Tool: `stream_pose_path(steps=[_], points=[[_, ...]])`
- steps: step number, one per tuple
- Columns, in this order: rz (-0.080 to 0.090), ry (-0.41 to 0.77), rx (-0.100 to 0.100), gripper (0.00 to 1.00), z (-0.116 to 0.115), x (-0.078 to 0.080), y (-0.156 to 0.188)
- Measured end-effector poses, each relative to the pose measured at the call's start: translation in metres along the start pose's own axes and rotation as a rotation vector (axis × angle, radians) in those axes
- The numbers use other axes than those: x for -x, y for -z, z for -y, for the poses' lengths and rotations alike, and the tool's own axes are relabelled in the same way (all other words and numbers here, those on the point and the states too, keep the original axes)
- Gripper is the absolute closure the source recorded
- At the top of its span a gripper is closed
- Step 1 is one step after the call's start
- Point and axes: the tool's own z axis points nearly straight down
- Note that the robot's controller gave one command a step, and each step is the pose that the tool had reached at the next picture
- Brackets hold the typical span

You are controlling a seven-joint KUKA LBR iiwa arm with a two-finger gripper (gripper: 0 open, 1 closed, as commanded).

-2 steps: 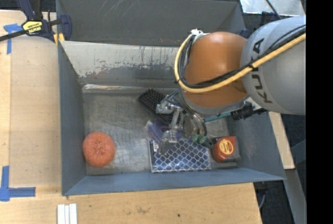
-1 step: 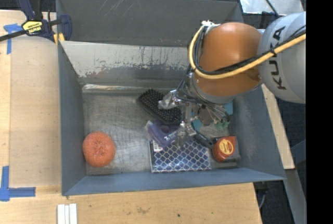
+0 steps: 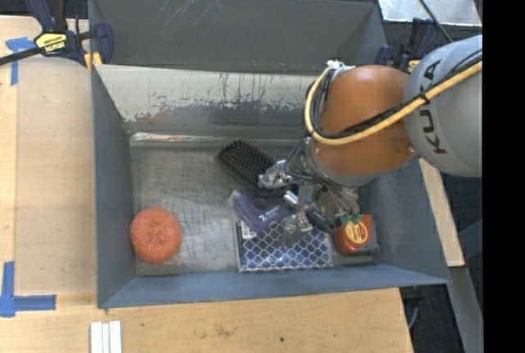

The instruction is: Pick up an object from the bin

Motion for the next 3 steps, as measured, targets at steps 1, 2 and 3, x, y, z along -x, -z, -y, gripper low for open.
stream_pose_path(steps=[1,2,3], points=[[-0.002,0.001,0.001,0.00,0.010,-0.006,-0.031],[0.074,0.513,-0.015,1.00,0.016,0.019,-0.059],[0.046,0.514,-0.012,0.00,0.018,0.012,-0.067]])
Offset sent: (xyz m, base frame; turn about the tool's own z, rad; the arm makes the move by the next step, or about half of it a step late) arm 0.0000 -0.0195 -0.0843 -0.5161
